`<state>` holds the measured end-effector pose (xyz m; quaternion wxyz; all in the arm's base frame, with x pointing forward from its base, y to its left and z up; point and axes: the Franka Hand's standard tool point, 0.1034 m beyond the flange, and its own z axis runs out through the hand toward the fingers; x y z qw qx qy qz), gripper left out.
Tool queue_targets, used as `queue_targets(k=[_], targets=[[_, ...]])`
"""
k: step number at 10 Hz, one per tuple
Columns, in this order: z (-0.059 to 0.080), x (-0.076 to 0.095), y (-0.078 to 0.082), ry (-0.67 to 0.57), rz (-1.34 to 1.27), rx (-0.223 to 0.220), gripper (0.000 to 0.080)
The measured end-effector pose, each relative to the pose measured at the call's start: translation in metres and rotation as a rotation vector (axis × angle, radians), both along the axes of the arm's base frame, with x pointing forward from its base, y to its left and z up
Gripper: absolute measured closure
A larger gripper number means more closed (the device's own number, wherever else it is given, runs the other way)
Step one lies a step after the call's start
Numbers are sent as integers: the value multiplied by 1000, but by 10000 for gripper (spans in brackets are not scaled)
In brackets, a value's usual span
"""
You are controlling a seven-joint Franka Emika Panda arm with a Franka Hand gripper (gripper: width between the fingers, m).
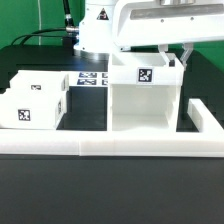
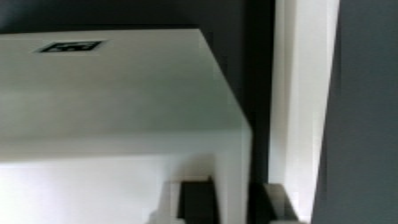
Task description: Assemble drawer
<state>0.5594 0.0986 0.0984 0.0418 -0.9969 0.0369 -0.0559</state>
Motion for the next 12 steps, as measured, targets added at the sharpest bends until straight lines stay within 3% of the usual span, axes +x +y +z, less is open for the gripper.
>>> queue_targets(k=[3, 12], targets=[[0, 0, 0, -1, -3, 1, 761], [5, 11, 10, 26, -640, 120, 761]])
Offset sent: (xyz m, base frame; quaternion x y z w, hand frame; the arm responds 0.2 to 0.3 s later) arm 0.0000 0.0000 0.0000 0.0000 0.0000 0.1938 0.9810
